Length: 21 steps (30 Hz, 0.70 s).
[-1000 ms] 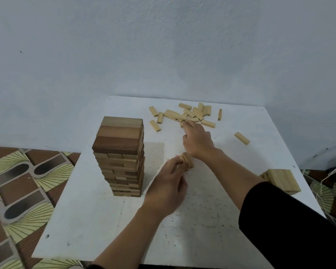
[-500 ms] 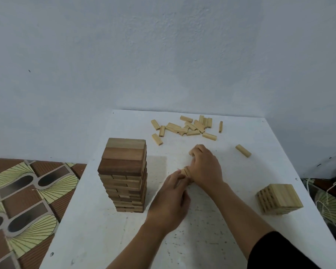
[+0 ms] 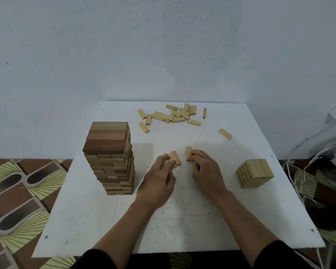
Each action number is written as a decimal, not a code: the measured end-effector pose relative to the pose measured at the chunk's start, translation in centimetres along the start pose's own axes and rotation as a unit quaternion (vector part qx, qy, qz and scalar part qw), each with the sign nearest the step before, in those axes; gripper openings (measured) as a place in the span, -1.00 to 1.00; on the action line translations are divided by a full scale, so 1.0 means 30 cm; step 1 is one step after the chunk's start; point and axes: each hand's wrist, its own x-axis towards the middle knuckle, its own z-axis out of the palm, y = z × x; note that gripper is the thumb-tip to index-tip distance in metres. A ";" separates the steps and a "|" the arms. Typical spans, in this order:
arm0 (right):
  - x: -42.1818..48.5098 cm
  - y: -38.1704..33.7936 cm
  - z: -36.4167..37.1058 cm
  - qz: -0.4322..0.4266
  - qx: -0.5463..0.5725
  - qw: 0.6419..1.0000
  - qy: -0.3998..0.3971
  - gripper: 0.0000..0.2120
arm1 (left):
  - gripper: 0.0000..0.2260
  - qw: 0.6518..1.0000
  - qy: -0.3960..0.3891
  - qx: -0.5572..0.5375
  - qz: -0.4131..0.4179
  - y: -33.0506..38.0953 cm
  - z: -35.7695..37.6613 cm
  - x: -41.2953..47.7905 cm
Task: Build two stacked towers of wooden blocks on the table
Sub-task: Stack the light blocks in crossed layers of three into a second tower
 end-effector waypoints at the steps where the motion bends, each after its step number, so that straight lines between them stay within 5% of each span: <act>1: -0.001 -0.001 -0.002 -0.008 0.003 1.000 -0.006 -0.69 | -0.70 1.000 0.000 -0.003 -0.003 -0.005 0.003 0.000; 21: -0.005 -0.055 -0.043 -0.036 0.030 0.998 -0.036 -0.77 | -0.77 1.000 0.007 -0.012 0.016 -0.001 0.009 0.027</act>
